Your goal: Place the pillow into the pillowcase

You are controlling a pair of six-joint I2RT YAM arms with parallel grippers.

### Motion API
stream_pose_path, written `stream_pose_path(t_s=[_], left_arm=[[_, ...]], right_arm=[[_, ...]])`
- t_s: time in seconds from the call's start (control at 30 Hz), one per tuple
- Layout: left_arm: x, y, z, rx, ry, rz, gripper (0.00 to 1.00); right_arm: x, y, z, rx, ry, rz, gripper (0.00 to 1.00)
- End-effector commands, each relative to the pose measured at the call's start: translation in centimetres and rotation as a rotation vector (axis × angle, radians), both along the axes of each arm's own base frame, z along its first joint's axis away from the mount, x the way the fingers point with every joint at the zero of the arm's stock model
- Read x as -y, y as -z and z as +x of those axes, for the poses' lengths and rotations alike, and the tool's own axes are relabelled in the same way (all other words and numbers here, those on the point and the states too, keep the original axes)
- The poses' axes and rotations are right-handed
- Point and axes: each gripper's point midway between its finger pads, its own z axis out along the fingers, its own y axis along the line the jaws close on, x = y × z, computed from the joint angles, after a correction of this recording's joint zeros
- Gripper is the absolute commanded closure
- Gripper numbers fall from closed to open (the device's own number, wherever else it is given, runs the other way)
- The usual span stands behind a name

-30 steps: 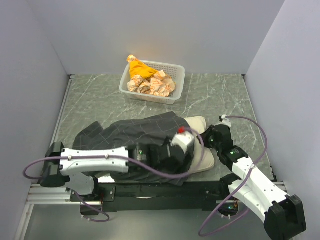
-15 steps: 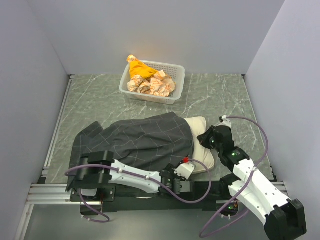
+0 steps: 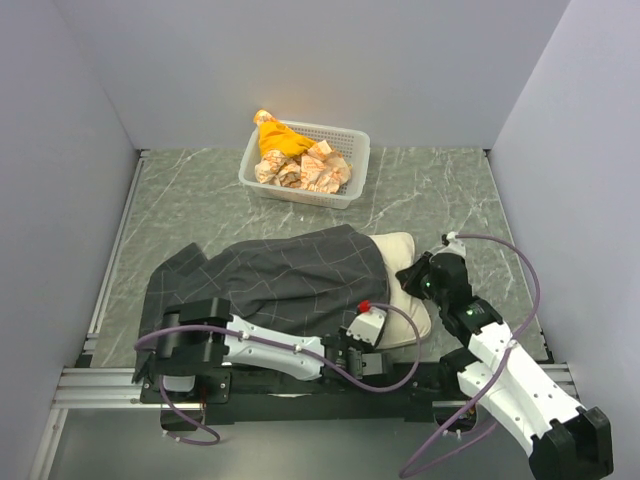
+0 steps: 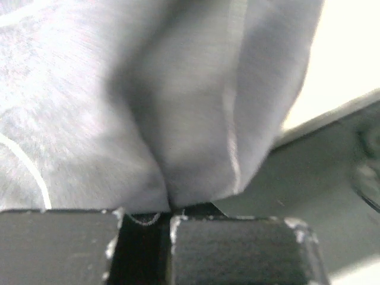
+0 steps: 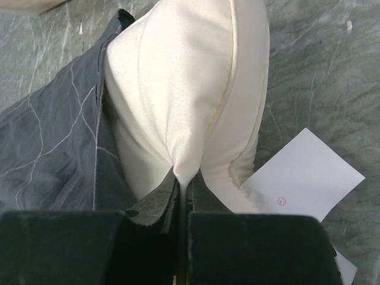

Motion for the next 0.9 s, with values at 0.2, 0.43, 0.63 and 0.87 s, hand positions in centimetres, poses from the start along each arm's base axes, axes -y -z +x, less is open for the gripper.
stream_pose_path(t_s=[0.2,0.43,0.63,0.87], left_arm=[[3.8,-25.8,2.3,0.051,0.351,-0.681,0.99],[2.4,-36.6,8.9,0.19,0.391,-0.73,0.99],[3.6,-39.5,10.2,0.133,0.453,-0.771,0.99],[4.3,-36.6,7.6,0.005,0.551,-0.801,0.99]], right_arm=[[-1.5,-3.7,-0.4,0.104,-0.03,0.08,1.0],[-4.8,-7.4,-2.5,0.156,-0.087,0.079,1.0],[-7.9,-11.1,-3.6,0.185,-0.194,0.097,0.97],[-9.8,-13.5,-1.4,0.196,-0.216,0.079,0.79]])
